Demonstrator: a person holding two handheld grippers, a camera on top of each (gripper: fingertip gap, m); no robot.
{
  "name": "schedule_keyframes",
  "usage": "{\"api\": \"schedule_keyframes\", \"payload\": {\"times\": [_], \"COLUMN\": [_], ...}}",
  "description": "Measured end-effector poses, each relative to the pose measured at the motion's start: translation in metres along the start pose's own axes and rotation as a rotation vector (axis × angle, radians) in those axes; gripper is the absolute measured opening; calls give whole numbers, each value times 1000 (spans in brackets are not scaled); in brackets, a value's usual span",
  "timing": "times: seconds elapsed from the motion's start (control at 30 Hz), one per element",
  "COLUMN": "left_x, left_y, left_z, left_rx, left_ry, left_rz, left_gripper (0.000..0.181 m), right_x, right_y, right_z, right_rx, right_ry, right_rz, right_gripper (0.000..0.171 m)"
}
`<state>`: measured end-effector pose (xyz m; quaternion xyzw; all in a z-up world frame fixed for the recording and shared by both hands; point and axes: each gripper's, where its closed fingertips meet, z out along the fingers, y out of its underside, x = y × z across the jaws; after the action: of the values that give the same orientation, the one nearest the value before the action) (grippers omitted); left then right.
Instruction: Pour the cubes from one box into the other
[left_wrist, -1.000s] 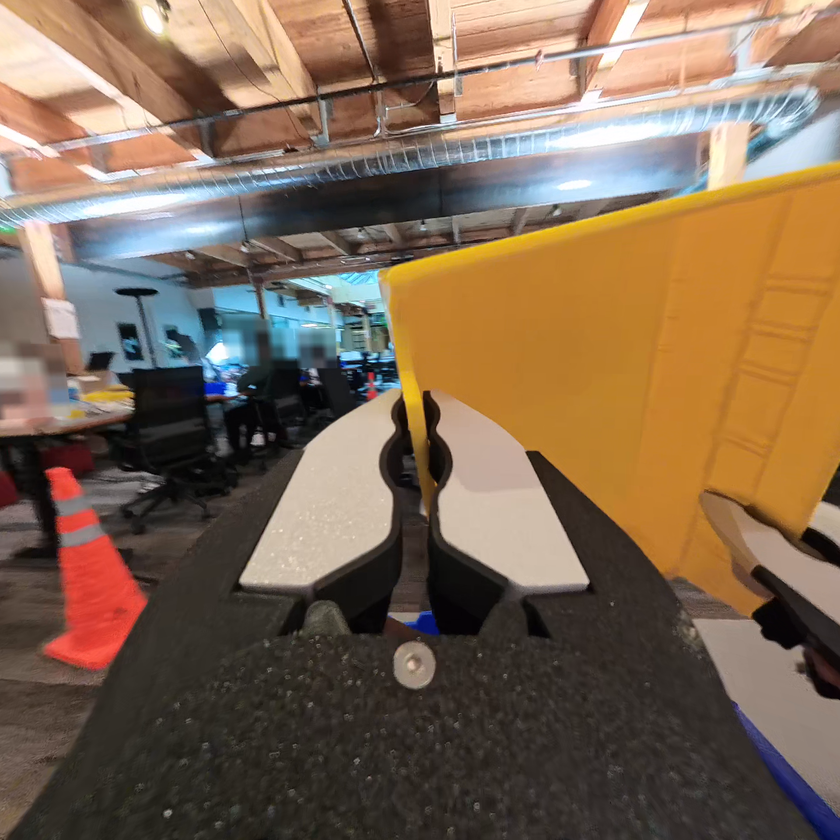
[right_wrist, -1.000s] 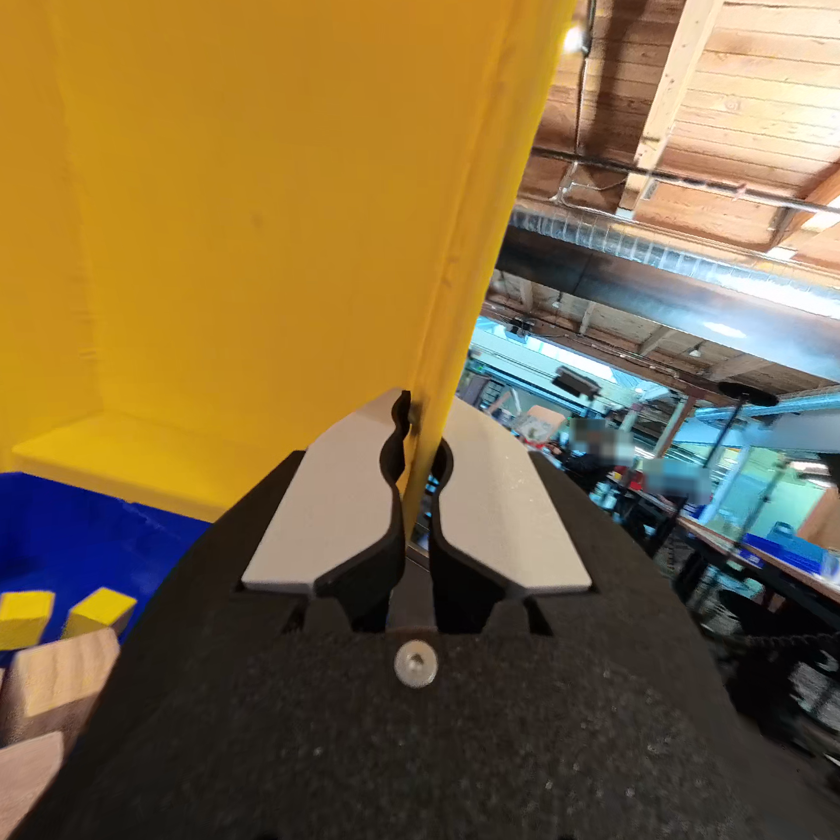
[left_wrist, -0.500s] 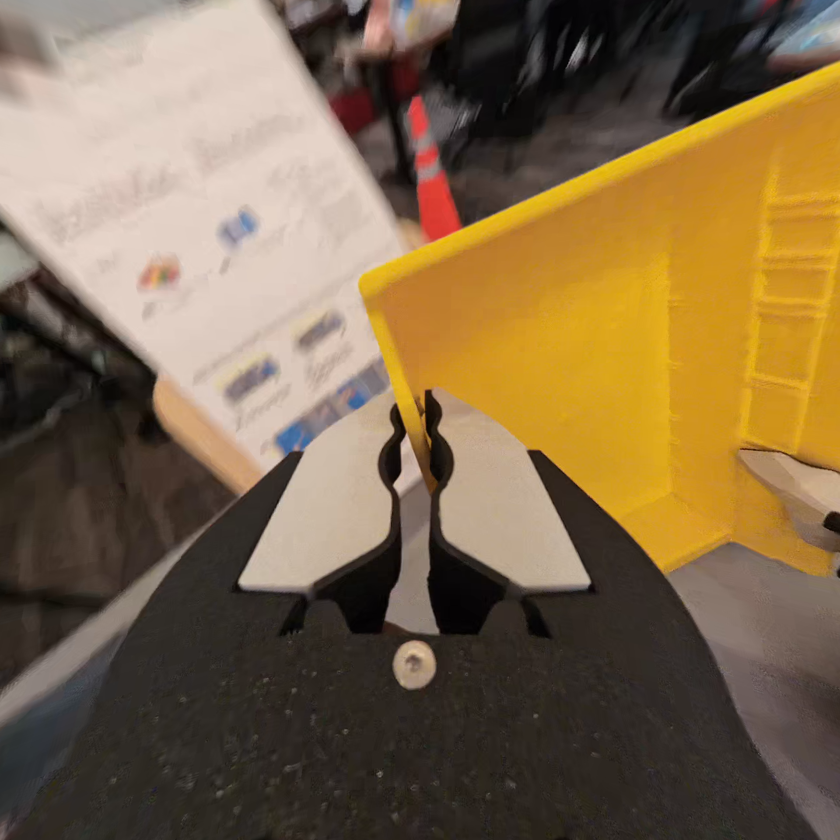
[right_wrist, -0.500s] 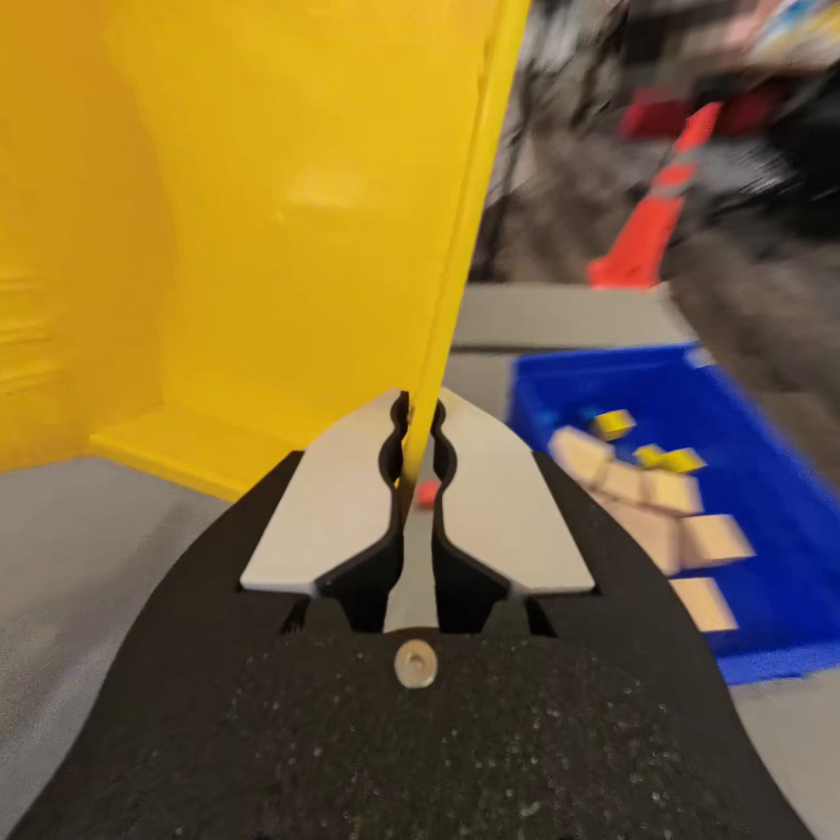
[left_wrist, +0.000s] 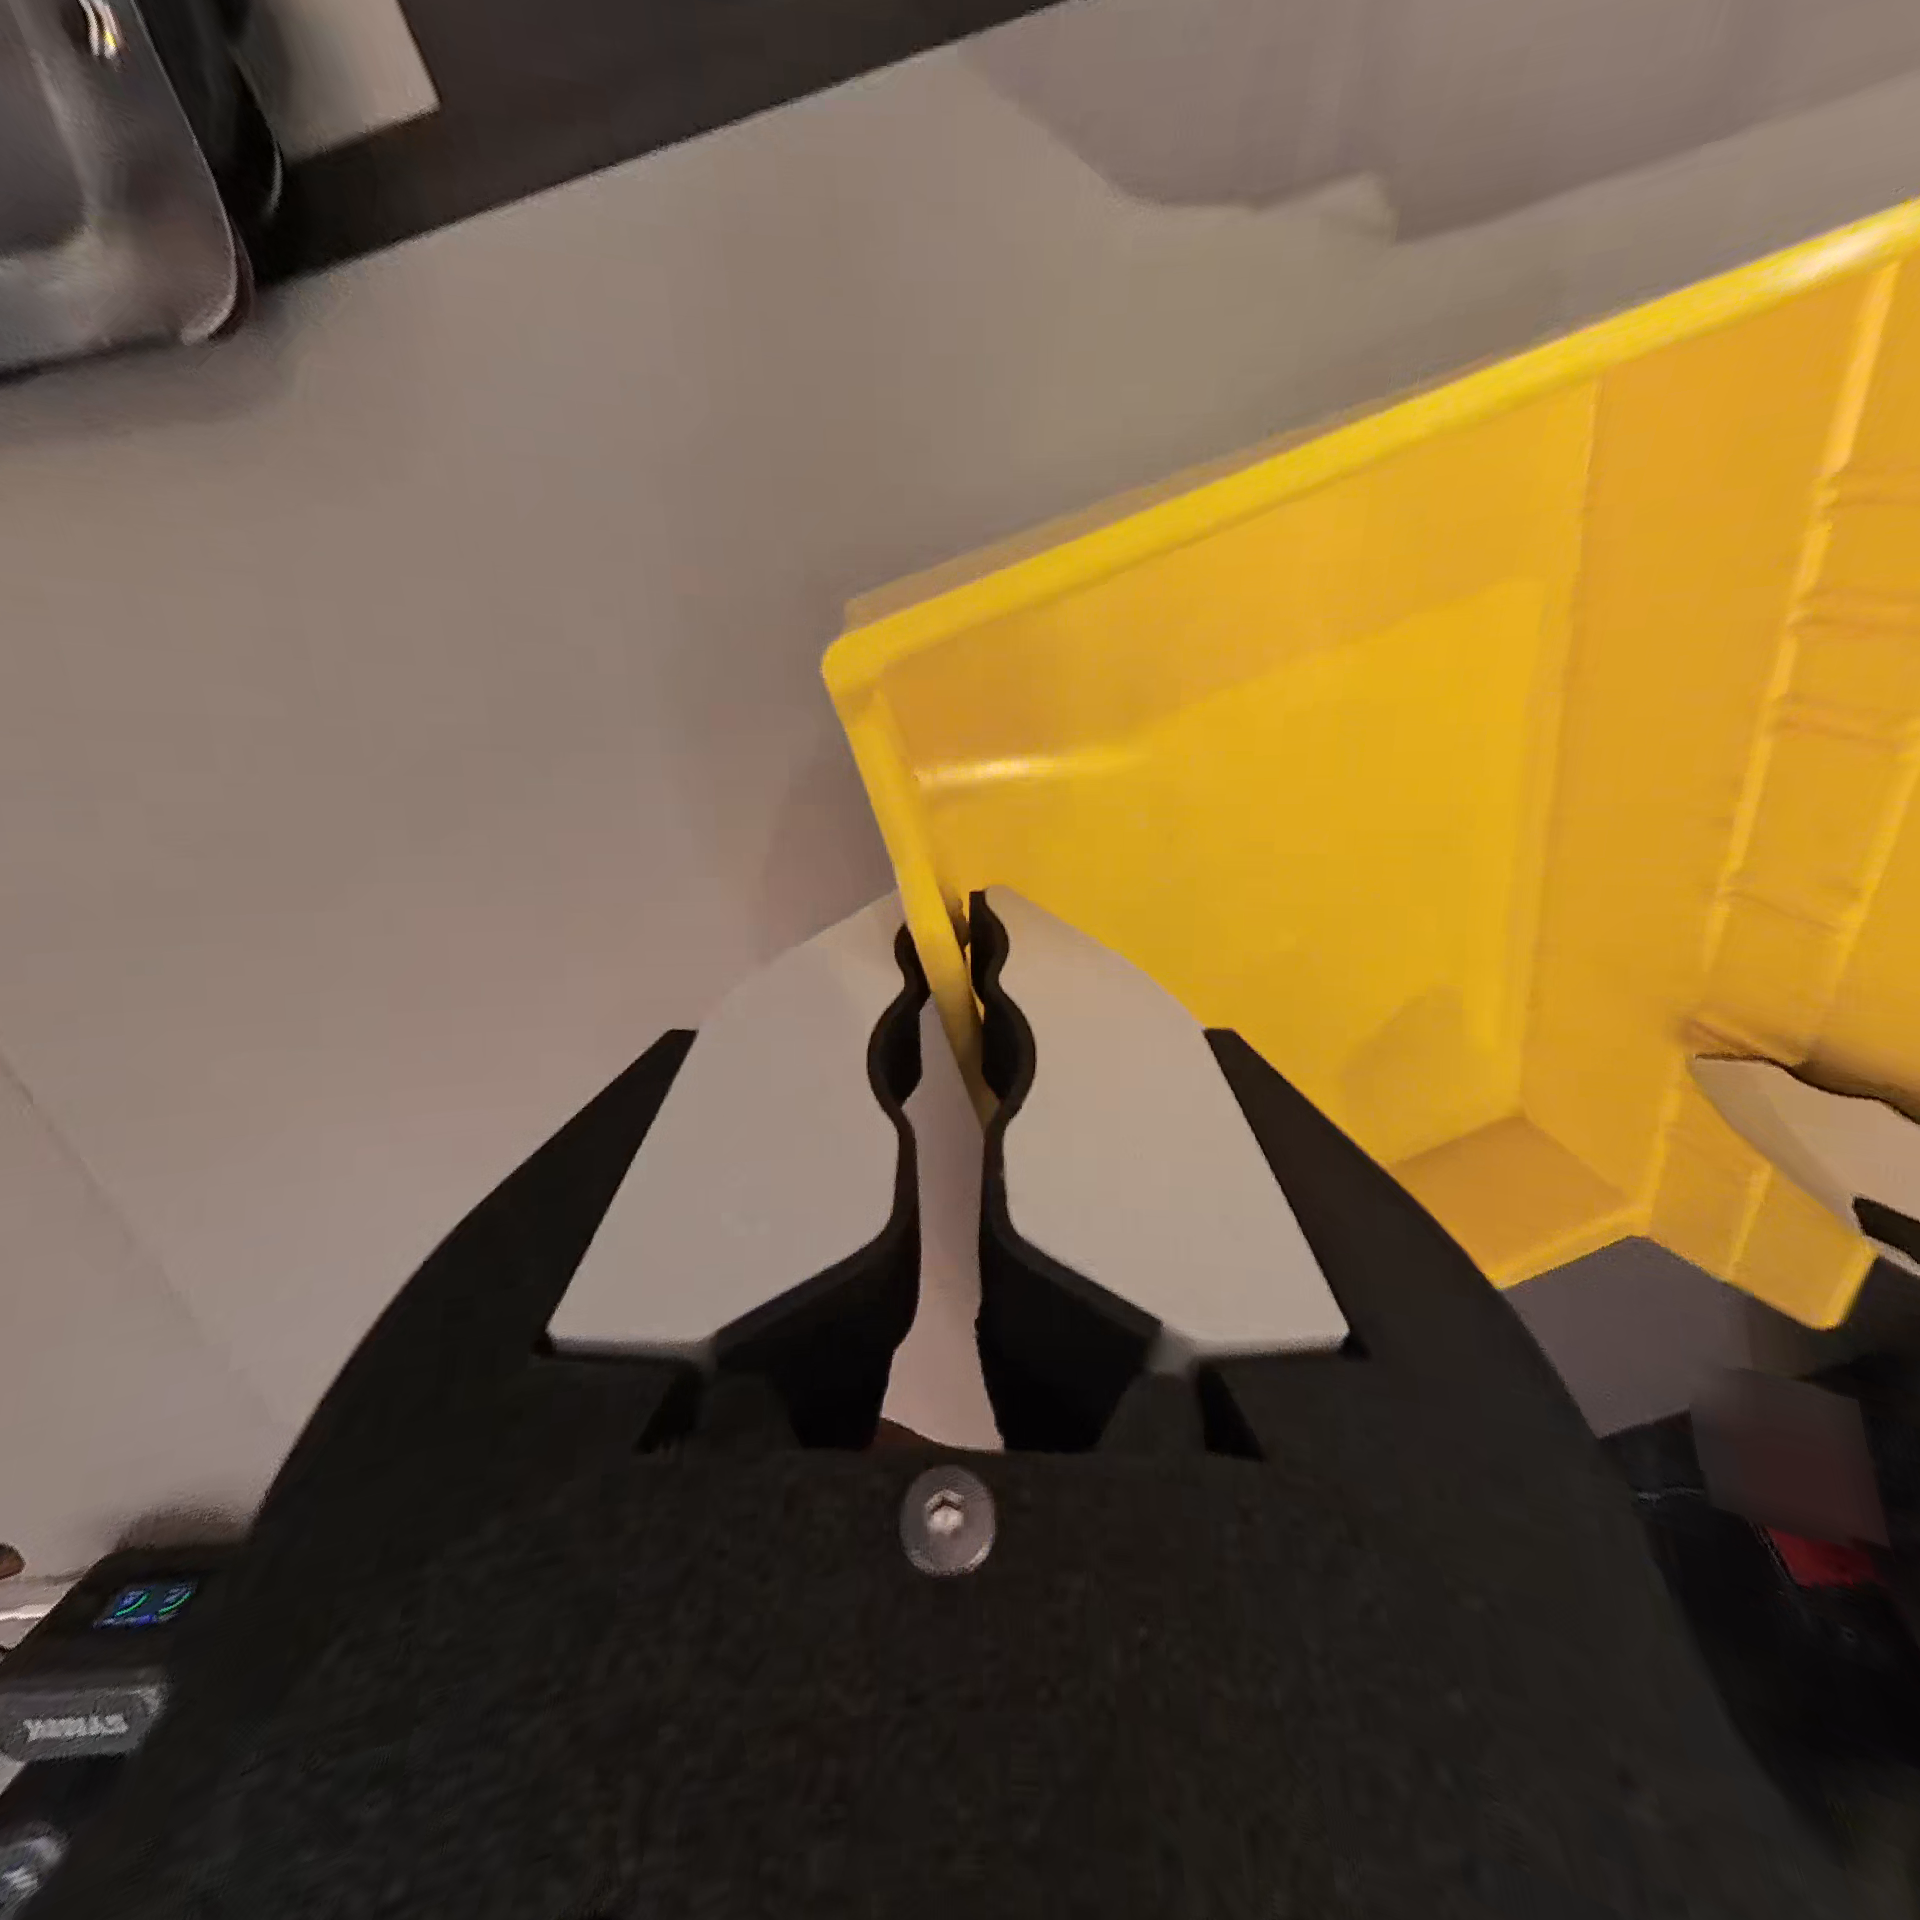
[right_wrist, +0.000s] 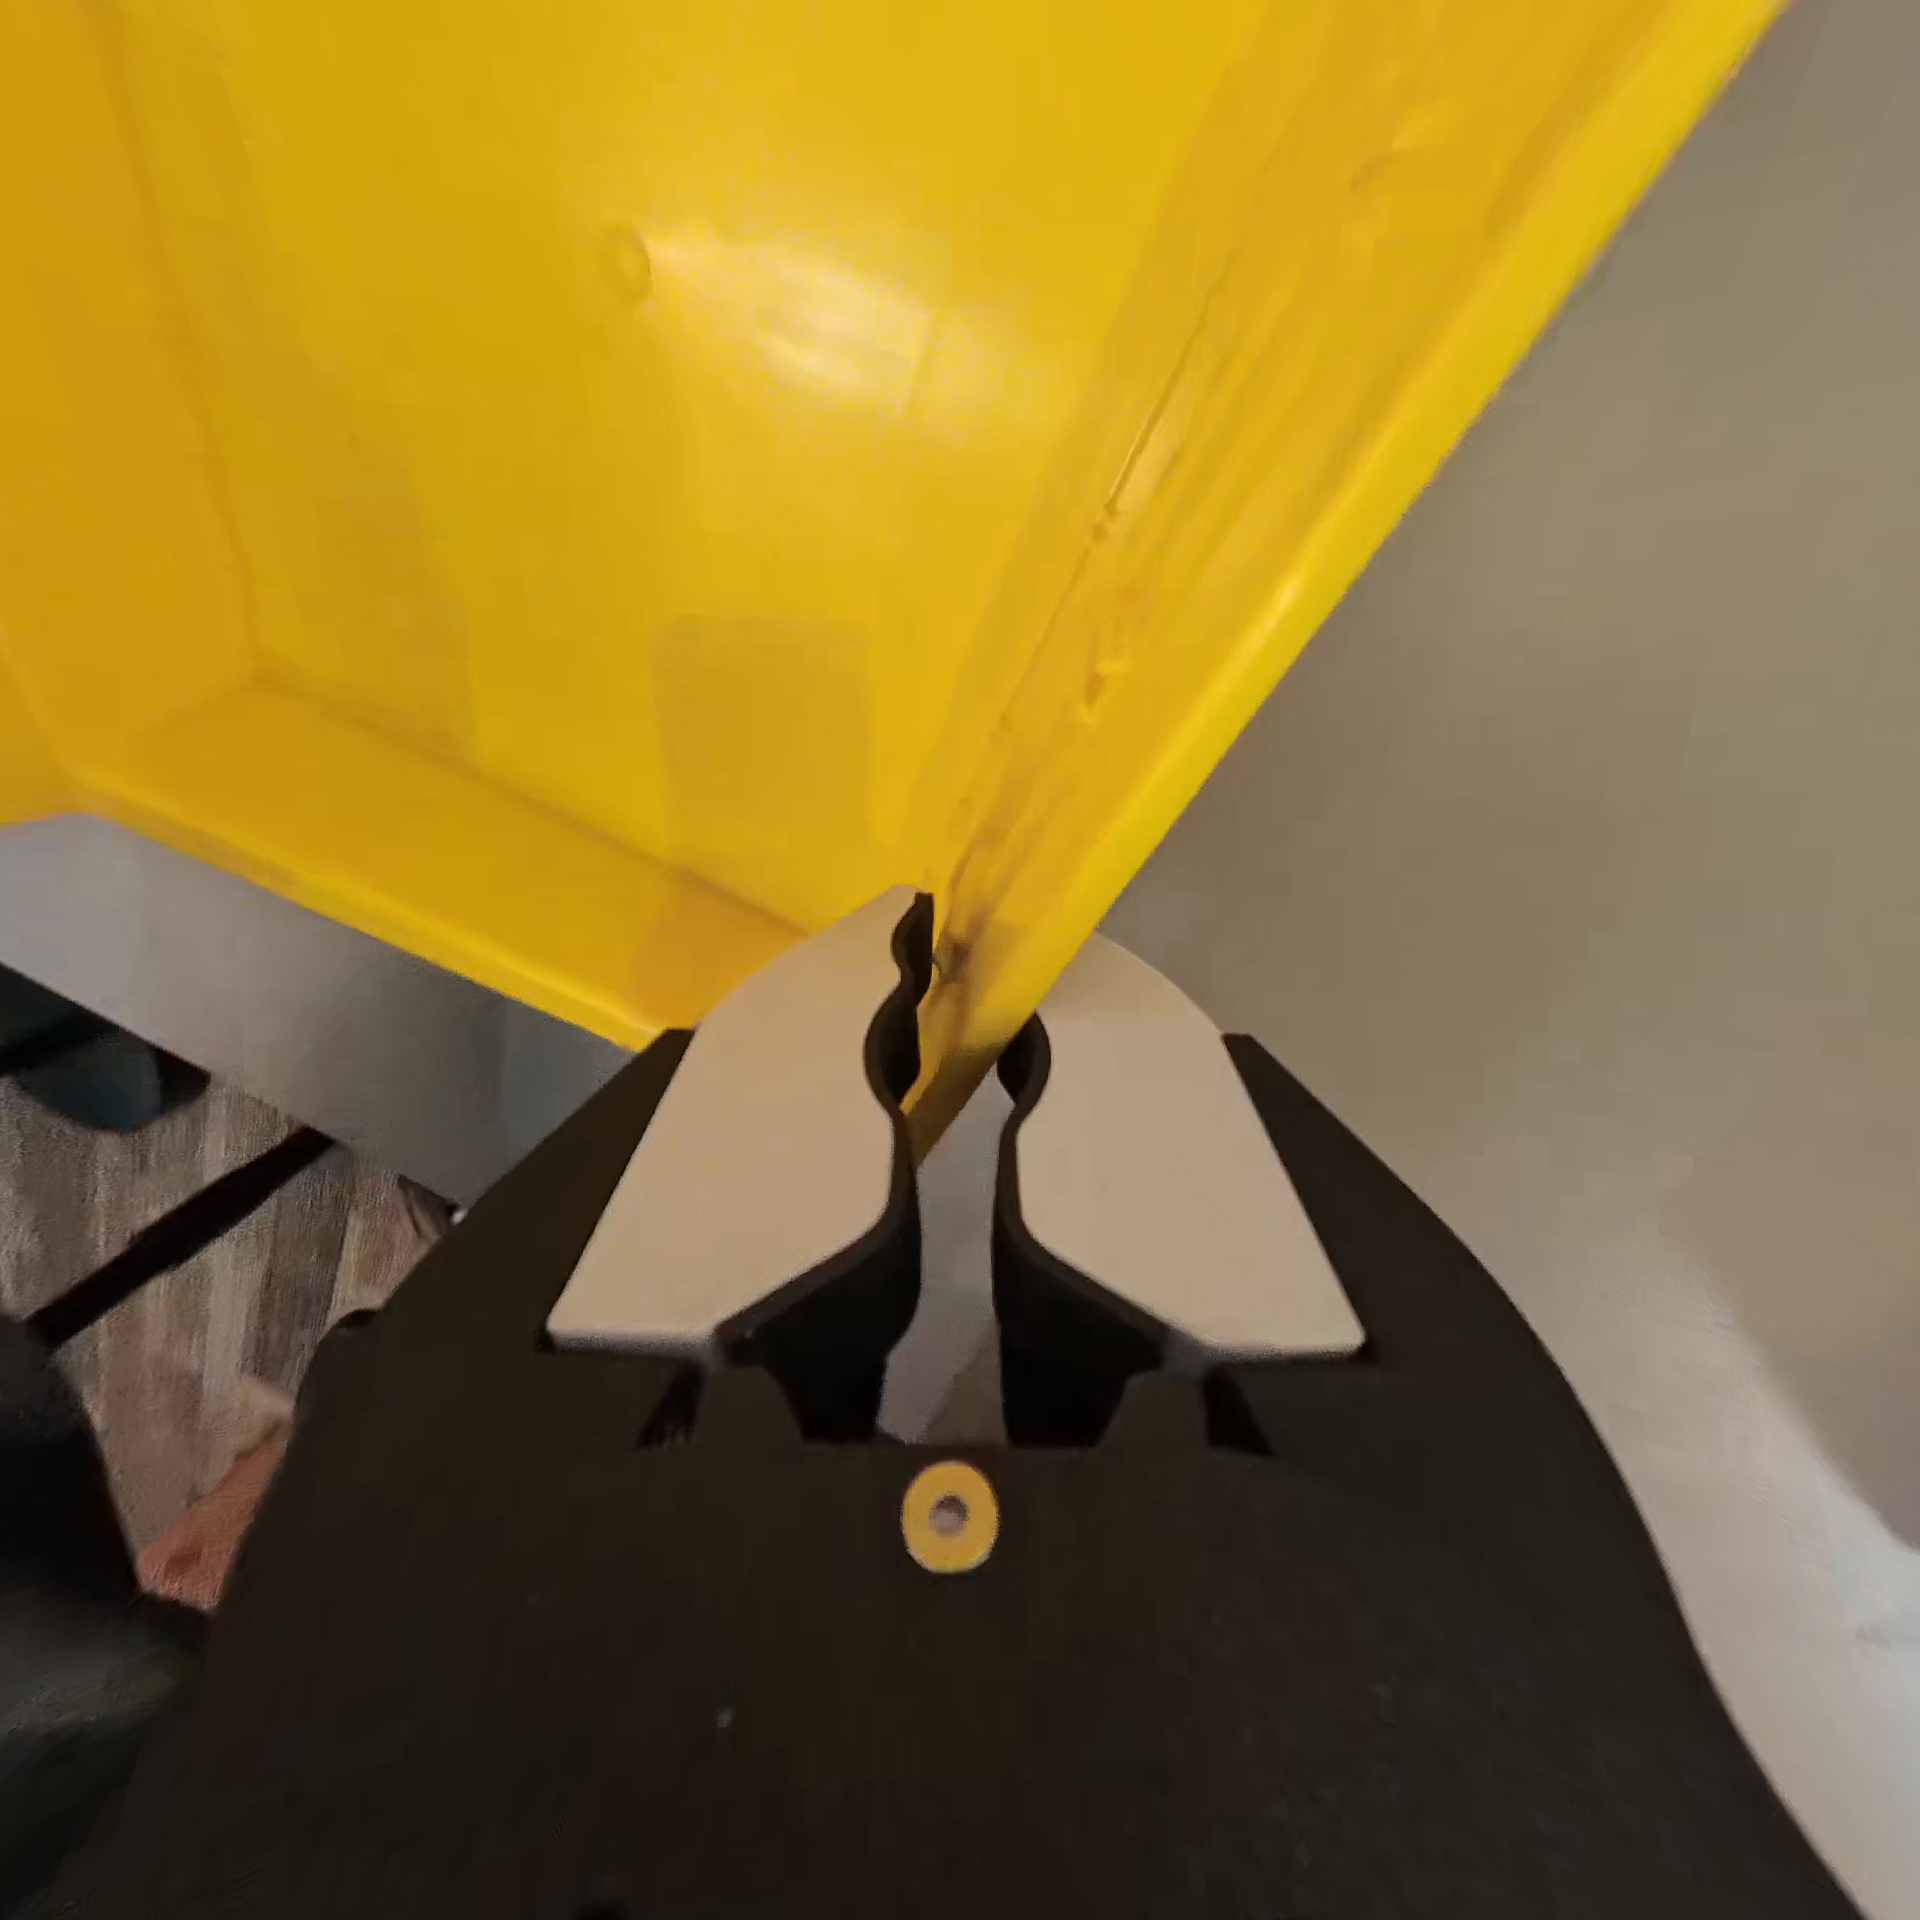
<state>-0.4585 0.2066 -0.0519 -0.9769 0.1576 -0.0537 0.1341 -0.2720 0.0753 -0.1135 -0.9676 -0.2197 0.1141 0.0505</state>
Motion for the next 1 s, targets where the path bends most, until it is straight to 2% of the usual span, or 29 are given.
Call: {"api": "schedule_keyframes", "payload": {"times": [0.13,0.27,0.33,0.43,0.47,0.5,0.53,0.63,0.73,0.83,0.9,1.0], "left_x": [-30,-56,-62,-64,-67,-72,-76,-71,-25,53,103,165], "left_y": [3,18,17,-1,-5,-8,-12,-18,-11,22,55,112], "left_z": [26,56,70,74,71,65,55,7,-46,-83,-93,-82], "left_rx": [-61,-124,-81,68,97,131,166,316,530,736,866,984], "left_ry": [7,15,55,110,86,45,6,-62,0,108,156,211], "left_rz": [-62,-92,-121,-165,-157,-150,-141,-108,-105,-44,-34,-103], "left_gripper": [6,7,7,8,8,18,29,38,45,56,57,58], "right_x": [-13,-15,-23,-29,-33,-36,-35,-17,31,91,143,238], "right_y": [-19,-38,-41,-47,-46,-44,-41,-29,-3,44,83,155], "right_z": [17,36,45,49,44,34,19,-47,-123,-179,-190,-186], "right_rx": [-70,-49,-25,54,89,126,182,406,692,984,1050,1064], "right_ry": [-33,-89,-161,-213,-253,-297,-336,-448,-470,-388,-212,123], "right_rz": [-19,-2,3,-31,-46,-70,-103,-134,-148,-201,-197,-101], "right_gripper": [12,13,26,40,46,48,45,39,39,40,42,45]}}
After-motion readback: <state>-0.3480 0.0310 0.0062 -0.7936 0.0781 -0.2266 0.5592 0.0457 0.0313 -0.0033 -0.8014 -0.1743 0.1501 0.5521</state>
